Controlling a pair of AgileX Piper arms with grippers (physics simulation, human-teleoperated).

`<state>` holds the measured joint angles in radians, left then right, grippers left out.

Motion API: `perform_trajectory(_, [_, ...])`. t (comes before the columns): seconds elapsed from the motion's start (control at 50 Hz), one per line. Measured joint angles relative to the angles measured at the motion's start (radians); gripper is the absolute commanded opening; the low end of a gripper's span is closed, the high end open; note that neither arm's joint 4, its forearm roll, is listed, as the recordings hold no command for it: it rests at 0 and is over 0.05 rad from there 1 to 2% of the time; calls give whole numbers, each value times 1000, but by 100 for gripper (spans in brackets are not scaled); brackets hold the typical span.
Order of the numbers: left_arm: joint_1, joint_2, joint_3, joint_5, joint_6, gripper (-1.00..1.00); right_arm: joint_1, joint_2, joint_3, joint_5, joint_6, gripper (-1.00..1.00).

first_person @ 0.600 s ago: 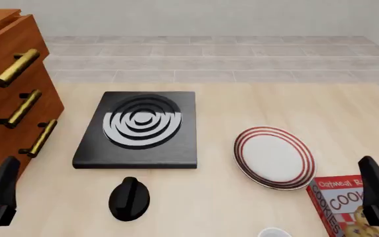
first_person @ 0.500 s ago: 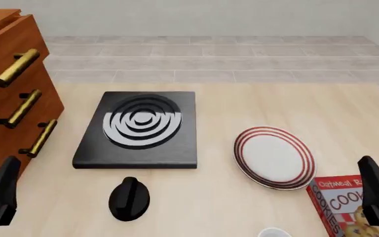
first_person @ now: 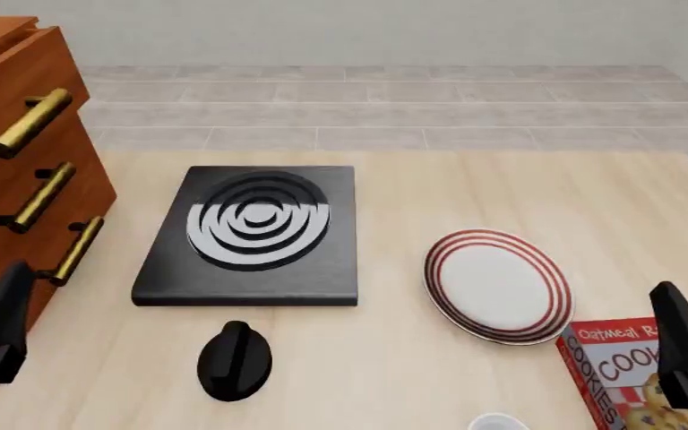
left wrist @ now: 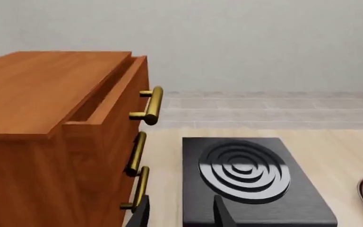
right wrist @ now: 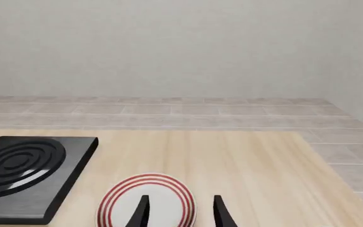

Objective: Pick the akita bowl in the top layer of the wooden cabinet and place it on the plate.

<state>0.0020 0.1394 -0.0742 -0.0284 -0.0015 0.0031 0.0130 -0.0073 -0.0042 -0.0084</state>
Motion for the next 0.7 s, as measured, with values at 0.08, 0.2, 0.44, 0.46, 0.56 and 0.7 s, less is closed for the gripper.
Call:
perform_trajectory(0.08, [0, 24, -29, 11, 2, 100, 0, 0, 0, 1, 0, 100])
perform_trajectory(0.2, [-3, 49, -81, 49, 18, 100, -1, -2, 0, 3, -1, 100])
perform_trajectory(0.44, [-28, 73, -204, 165, 32, 100, -2, -5, -1, 5, -3, 100])
perform_trajectory(0.46, [-30, 74, -215, 175, 32, 100, -2, -5, -1, 5, -3, 100])
perform_trajectory(0.56, [-45, 81, -282, 228, 33, 100, -2, -7, -1, 6, -3, 100])
perform_trajectory(0.7, [-66, 96, -372, 297, 42, 100, -3, -10, -2, 6, -3, 100])
